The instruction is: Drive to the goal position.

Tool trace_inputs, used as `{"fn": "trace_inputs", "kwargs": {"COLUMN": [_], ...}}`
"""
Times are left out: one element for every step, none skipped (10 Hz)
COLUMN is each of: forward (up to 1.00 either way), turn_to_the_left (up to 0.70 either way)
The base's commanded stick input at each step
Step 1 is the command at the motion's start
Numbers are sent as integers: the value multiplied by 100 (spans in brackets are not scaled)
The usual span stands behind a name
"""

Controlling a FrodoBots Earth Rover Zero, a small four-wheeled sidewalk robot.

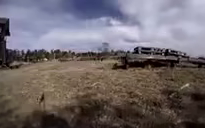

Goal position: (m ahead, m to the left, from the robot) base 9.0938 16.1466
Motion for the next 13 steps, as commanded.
{"fn": "trace_inputs", "kwargs": {"forward": [70,70,70,70,70,70,70,70,70,70,70,70,70], "turn_to_the_left": [0,0,0,0,0,0,0,0,0,0,0,0,0]}}
